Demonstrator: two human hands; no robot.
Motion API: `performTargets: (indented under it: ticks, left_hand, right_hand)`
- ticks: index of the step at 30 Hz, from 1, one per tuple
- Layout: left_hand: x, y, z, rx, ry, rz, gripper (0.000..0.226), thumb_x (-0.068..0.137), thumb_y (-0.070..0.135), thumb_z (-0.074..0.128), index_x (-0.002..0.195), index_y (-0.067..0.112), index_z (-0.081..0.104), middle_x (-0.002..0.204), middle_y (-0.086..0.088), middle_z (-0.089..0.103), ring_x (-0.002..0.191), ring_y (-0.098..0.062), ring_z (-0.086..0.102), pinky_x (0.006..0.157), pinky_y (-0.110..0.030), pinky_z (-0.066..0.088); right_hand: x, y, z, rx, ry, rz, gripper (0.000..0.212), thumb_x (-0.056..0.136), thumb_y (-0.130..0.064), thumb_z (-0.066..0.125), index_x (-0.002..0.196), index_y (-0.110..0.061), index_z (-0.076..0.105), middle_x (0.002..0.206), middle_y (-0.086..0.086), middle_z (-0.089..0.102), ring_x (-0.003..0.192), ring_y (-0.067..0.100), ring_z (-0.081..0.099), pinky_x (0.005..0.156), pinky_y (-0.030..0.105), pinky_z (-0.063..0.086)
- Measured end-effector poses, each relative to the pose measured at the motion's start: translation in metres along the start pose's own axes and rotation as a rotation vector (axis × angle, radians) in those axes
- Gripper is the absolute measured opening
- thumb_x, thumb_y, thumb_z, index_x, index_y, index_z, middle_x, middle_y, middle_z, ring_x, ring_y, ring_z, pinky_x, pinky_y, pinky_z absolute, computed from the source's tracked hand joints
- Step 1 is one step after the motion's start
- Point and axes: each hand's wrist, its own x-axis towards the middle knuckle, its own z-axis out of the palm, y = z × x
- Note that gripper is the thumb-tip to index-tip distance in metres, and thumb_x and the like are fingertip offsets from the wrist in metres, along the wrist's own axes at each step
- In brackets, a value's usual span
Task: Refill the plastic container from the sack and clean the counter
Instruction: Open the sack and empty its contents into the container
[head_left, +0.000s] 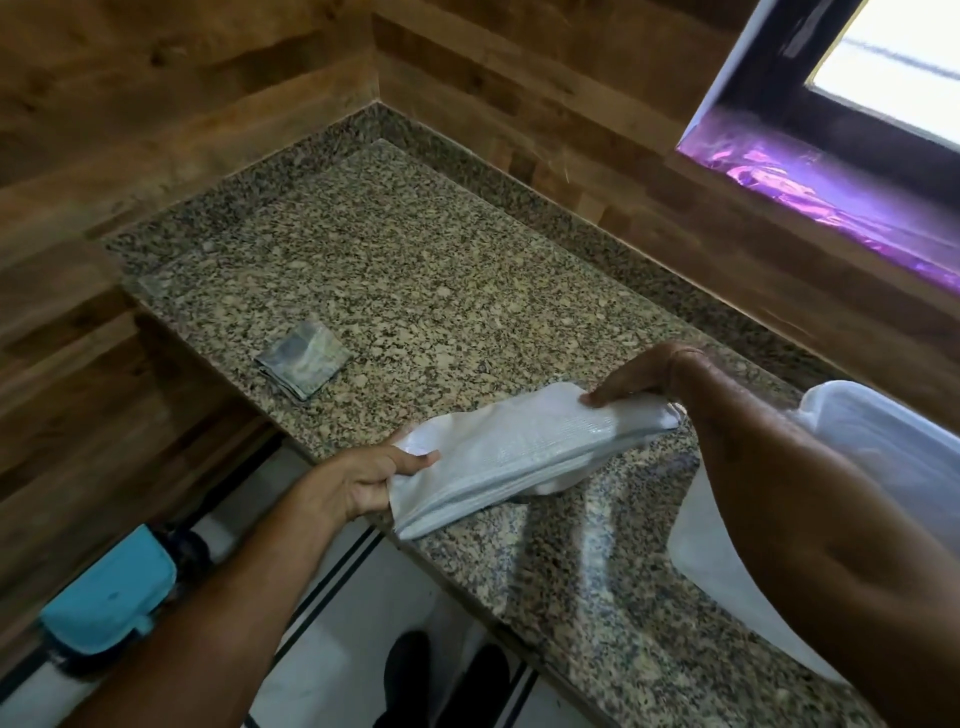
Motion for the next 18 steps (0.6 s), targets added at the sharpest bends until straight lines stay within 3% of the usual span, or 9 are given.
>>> performTargets:
  ticks: [3,5,8,11,14,18]
  left_hand:
    - [0.006,0.01,-0.002,-0.016,-0.034,0.018,0.089,0.086,-0.013,0.066,0.155,0.037,0.04,0.135,-0.022,0.064,0.077,-0.03,0.075,0.059,-0.045,0.064]
    - [0.006,0.015,-0.001,0.009,-0.082,0.016,0.097,0.072,-0.013,0.069,0.151,0.038,0.046,0.129,-0.024,0.066,0.08,-0.033,0.075,0.062,-0.048,0.065]
    - [0.009,0.019,0.001,0.012,-0.103,0.0,0.089,0.068,-0.017,0.066,0.143,0.029,0.055,0.113,-0.025,0.072,0.076,-0.036,0.075,0.065,-0.051,0.062]
    - [0.011,0.018,0.004,0.051,-0.099,0.003,0.071,0.073,-0.019,0.063,0.134,0.017,0.059,0.098,-0.025,0.075,0.069,-0.033,0.076,0.061,-0.048,0.063]
    - [0.013,0.014,0.006,0.07,-0.086,0.005,0.066,0.078,-0.017,0.065,0.138,0.009,0.059,0.102,-0.023,0.075,0.074,-0.032,0.077,0.062,-0.046,0.065]
    - [0.012,0.011,0.007,0.076,-0.077,0.043,0.056,0.09,-0.019,0.055,0.139,0.008,0.056,0.101,-0.022,0.076,0.075,-0.031,0.077,0.059,-0.041,0.064]
  right_hand:
    - [0.004,-0.008,0.009,0.019,-0.005,-0.006,0.084,0.066,-0.076,0.078,0.115,-0.008,0.073,0.105,0.009,0.079,0.1,0.029,0.075,0.105,0.038,0.053]
    - [0.013,-0.01,0.016,0.036,-0.01,-0.001,0.093,0.062,-0.082,0.076,0.119,-0.008,0.07,0.111,0.009,0.075,0.101,0.028,0.072,0.104,0.034,0.051]
    - [0.031,-0.006,0.023,0.024,-0.052,0.002,0.113,0.043,-0.087,0.081,0.126,-0.011,0.068,0.123,0.008,0.073,0.112,0.029,0.07,0.112,0.037,0.047]
    - [0.047,0.005,0.027,0.035,-0.032,-0.007,0.109,0.037,-0.08,0.089,0.121,-0.012,0.072,0.121,0.005,0.075,0.111,0.028,0.071,0.112,0.039,0.049]
    - [0.064,0.015,0.036,0.079,0.032,-0.065,0.103,0.028,-0.073,0.092,0.113,-0.017,0.077,0.113,0.002,0.078,0.105,0.025,0.072,0.104,0.04,0.054]
    - [0.077,0.033,0.049,0.185,0.134,-0.06,0.061,0.053,-0.051,0.092,0.103,-0.018,0.08,0.104,0.004,0.08,0.086,0.021,0.075,0.075,0.031,0.059]
